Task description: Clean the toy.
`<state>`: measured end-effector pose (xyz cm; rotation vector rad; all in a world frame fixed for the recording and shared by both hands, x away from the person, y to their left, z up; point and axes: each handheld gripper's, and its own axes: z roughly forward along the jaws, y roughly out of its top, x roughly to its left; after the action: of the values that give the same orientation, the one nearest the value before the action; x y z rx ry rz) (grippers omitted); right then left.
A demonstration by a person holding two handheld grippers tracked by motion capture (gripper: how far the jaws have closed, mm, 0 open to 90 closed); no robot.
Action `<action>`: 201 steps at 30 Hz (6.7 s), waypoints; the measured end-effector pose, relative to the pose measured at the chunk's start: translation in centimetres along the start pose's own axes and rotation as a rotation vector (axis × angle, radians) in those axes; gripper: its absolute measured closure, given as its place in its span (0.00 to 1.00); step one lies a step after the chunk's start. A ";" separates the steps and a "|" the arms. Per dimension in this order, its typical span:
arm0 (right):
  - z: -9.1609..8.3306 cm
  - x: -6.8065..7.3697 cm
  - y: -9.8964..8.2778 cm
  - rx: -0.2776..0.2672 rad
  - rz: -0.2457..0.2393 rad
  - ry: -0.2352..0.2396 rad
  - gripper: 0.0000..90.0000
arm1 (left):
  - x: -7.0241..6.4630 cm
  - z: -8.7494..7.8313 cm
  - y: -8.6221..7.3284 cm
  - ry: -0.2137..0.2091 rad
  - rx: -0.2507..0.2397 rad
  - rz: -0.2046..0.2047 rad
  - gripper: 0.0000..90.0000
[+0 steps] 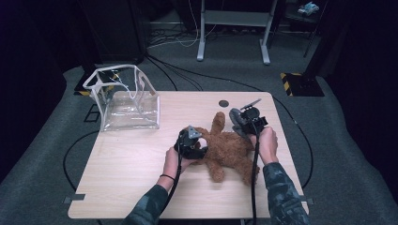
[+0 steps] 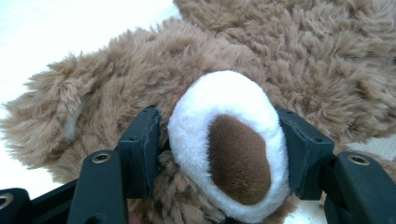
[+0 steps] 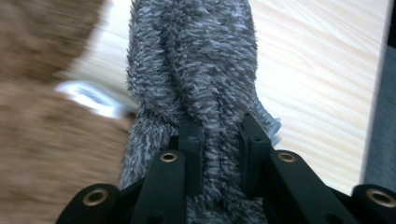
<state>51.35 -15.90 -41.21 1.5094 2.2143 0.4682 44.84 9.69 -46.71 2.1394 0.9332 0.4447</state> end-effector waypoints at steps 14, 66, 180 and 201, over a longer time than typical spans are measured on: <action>-2.1 4.1 0.8 -0.130 -0.037 0.263 0.83 | 0.0 0.0 0.0 -0.005 0.001 -0.013 0.42; -3.5 -5.7 -4.5 -0.207 0.210 0.072 0.83 | 0.2 0.0 -0.1 -0.012 -0.007 -0.020 0.42; -2.8 2.1 -4.1 -0.161 0.054 0.114 0.83 | 0.2 0.2 0.2 -0.012 0.001 -0.032 0.42; -1.7 9.5 -1.9 -0.180 -0.069 0.287 0.83 | 0.2 0.2 0.2 -0.013 0.004 -0.033 0.42</action>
<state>45.88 -7.78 -42.17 1.3376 2.3528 0.8844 45.14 9.68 -46.70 2.1246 0.9616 0.4129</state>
